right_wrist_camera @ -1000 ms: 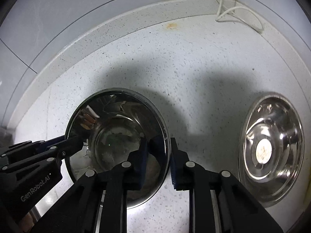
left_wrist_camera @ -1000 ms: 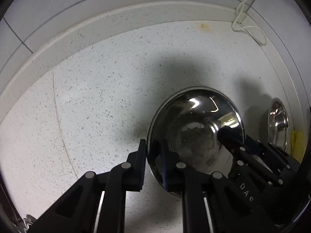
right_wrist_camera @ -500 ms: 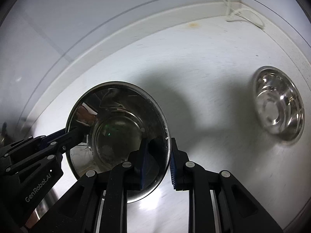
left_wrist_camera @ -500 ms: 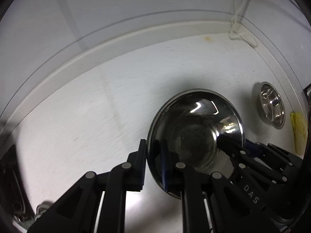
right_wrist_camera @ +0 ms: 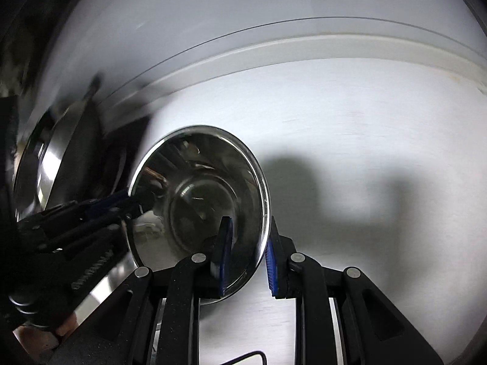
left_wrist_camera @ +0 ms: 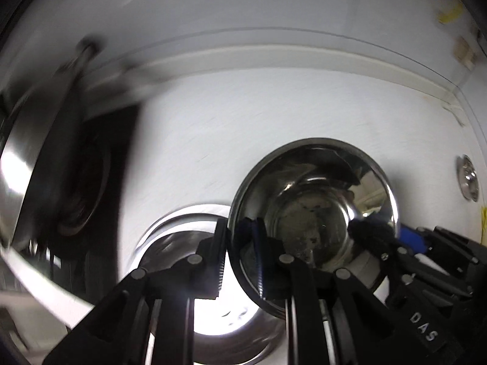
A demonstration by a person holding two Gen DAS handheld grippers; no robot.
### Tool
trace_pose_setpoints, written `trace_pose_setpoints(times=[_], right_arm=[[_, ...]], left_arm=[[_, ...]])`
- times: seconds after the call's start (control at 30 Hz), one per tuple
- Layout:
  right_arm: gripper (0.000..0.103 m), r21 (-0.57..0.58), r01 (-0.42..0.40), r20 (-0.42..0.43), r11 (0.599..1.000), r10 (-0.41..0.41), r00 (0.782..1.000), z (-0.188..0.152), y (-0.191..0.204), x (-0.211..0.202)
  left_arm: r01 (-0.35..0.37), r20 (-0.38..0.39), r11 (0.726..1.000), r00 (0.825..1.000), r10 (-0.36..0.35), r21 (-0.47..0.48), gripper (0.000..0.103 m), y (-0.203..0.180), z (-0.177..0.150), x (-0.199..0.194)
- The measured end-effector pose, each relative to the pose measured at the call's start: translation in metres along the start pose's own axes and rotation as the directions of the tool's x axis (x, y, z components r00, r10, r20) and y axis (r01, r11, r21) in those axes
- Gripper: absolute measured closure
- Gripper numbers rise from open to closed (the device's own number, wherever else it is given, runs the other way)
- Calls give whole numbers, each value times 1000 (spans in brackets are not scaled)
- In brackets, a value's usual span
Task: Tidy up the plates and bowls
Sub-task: 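Carry the medium bowl with both grippers and lower it into the large bowl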
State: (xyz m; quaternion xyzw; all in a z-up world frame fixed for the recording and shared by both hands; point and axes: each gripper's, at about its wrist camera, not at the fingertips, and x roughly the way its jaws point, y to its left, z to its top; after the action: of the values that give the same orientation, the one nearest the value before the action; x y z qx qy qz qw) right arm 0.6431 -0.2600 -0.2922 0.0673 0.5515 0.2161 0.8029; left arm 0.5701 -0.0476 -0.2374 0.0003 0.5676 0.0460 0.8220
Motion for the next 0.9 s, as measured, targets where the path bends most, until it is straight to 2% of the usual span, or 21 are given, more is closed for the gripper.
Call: trace_pose_setpoints(times=[0.13, 0.33, 0.47, 0.63, 0.9], right_arm=[[85, -89, -48, -67, 995, 42, 997, -9, 53, 22], [85, -163, -62, -121, 985, 42, 992, -28, 92, 43], [85, -169, -47, -110, 985, 29, 993, -28, 101, 41], [85, -151, -14, -87, 988, 1, 996, -23, 92, 29], [85, -149, -19, -143, 989, -3, 990, -38, 92, 43]], left_arm=[[-22, -39, 995, 999, 19, -94, 87, 59, -30, -1], [-41, -45, 991, 998, 36, -129, 87, 90, -48, -3], [-28, -32, 994, 999, 24, -108, 87, 81, -39, -4], [-6, -20, 997, 1000, 5, -70, 87, 63, -27, -3], [-34, -73, 999, 997, 32, -32, 87, 60, -47, 18]])
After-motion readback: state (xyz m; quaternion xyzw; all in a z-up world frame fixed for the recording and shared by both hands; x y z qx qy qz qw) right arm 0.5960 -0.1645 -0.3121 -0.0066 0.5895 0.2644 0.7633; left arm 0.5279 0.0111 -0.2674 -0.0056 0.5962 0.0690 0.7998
